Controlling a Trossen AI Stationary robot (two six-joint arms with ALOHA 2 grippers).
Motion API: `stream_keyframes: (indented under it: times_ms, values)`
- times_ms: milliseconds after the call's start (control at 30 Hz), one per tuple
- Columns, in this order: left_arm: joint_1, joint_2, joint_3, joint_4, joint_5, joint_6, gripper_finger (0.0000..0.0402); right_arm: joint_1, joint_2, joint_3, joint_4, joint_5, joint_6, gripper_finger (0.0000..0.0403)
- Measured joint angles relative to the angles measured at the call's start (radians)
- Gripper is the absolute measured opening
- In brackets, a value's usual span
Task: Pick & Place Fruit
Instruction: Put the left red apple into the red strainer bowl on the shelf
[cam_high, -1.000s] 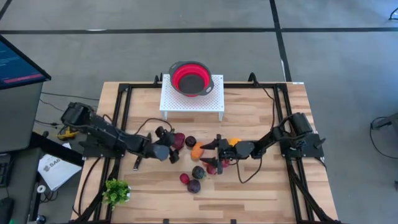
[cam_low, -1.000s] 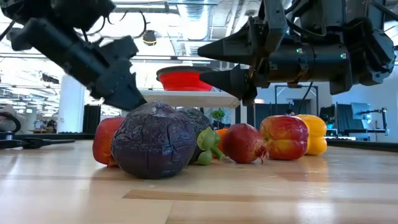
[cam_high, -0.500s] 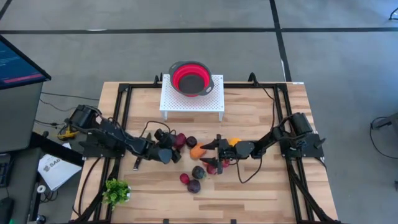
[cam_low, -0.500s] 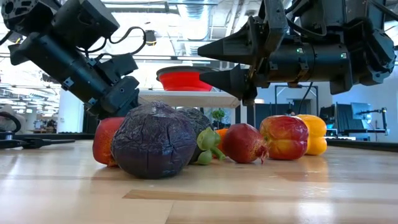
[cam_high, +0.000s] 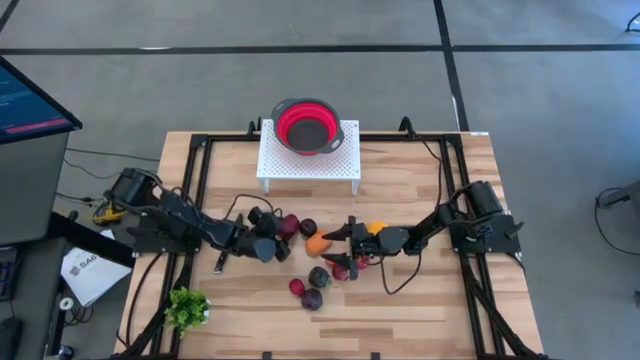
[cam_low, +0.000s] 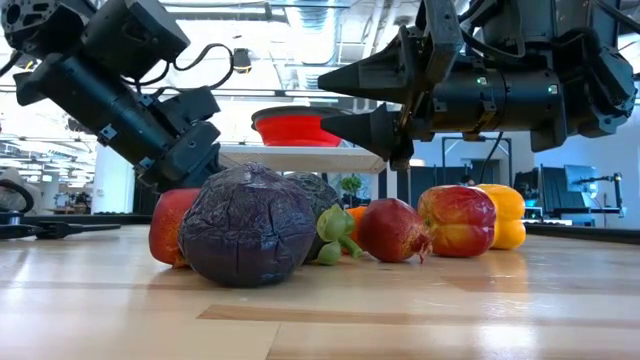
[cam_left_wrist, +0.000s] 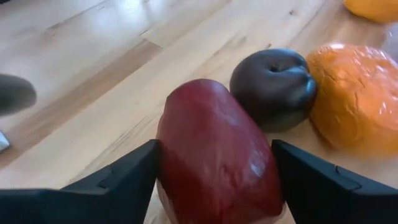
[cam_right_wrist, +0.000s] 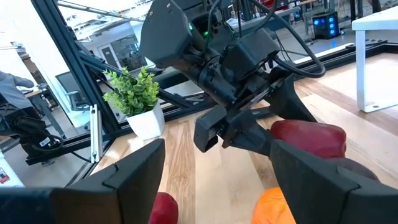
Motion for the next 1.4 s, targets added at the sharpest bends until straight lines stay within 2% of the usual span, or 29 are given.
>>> stream_keyframes:
  times_ms: [200,333,433,533,700,833,1167,1300,1400]
  values:
    - [0.001,-0.117,-0.005,-0.072,0.152,0.2,0.027,-0.001,0.0,0.0,-0.003,0.0,-0.01,0.0286]
    - [0.043,-0.23,-0.004,-0.134,0.327,0.211,0.0279,-0.006,0.0,0.028,-0.042,-0.011,-0.152,0.0286]
    - [0.099,-0.29,-0.004,-0.163,0.463,0.148,0.0279,-0.005,0.0,0.111,-0.181,-0.021,-0.338,0.0286]
    - [0.139,-0.321,-0.004,-0.176,0.532,0.108,0.0278,-0.008,0.0,0.235,-0.439,-0.024,-0.467,0.0286]
    - [0.163,-0.333,-0.004,-0.175,0.548,0.104,0.0279,-0.039,0.0,0.459,-0.896,-0.025,-0.578,0.0286]
    - [0.166,-0.333,-0.004,-0.173,0.547,0.104,0.0281,-0.078,0.0,0.581,-1.141,-0.03,-0.615,0.0286]
    - [0.166,-0.333,-0.003,-0.169,0.545,0.105,0.0282,-0.134,0.0,0.63,-1.143,-0.06,-0.773,0.0286]
    - [0.166,-0.333,-0.003,-0.168,0.544,0.106,0.0282,-0.147,0.0,0.631,-1.111,-0.112,-0.779,0.0286]
    - [0.166,-0.333,-0.003,-0.166,0.544,0.106,0.0282,-0.153,0.0,0.631,-1.112,-0.113,-0.782,0.0286]
